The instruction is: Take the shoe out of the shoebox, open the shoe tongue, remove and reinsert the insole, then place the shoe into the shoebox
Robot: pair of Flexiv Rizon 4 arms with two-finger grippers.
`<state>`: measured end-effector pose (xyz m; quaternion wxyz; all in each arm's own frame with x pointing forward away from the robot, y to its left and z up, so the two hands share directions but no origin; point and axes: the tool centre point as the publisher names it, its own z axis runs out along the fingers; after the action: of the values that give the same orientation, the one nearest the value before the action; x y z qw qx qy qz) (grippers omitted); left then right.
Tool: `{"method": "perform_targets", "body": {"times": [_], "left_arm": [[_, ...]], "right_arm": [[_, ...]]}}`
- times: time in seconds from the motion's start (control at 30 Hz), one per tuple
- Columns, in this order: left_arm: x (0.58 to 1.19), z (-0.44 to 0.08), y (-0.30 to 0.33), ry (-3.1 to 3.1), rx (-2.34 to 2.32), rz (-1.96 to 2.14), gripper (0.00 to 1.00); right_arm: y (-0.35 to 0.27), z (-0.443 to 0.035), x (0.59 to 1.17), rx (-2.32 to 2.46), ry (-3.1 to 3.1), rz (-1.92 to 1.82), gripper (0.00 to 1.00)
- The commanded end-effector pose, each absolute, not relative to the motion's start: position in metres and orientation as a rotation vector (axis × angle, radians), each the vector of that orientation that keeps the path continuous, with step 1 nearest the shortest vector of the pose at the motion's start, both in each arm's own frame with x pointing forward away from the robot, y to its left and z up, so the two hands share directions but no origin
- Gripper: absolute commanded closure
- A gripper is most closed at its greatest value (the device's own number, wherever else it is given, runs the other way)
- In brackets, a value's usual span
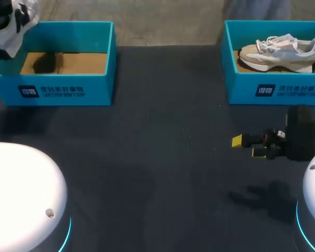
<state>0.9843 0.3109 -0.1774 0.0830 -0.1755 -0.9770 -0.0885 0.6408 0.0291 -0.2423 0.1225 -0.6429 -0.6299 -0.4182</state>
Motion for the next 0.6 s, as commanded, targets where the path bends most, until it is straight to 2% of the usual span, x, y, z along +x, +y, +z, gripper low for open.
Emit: {"method": "perform_targets", "body": {"times": [0.03,0.4,0.6], "left_arm": [[0.9785,-0.1758,0.3077,-2.914,-0.574,-0.315,1.00],[0.9785,-0.1758,0.3077,-2.914,-0.574,-0.315,1.00],[0.9872,-0.1715,0.3093,-2.776,-1.020,-0.402,1.00]], "right_arm": [[0.0277,-0.2404,0.6375,-1.877,-1.838,-1.223,0.00],[0.0277,-0.2404,0.6375,-1.877,-1.838,-1.223,0.00],[0.0277,-0.2404,0.6375,-1.877,-1.838,-1.223,0.00]]}}
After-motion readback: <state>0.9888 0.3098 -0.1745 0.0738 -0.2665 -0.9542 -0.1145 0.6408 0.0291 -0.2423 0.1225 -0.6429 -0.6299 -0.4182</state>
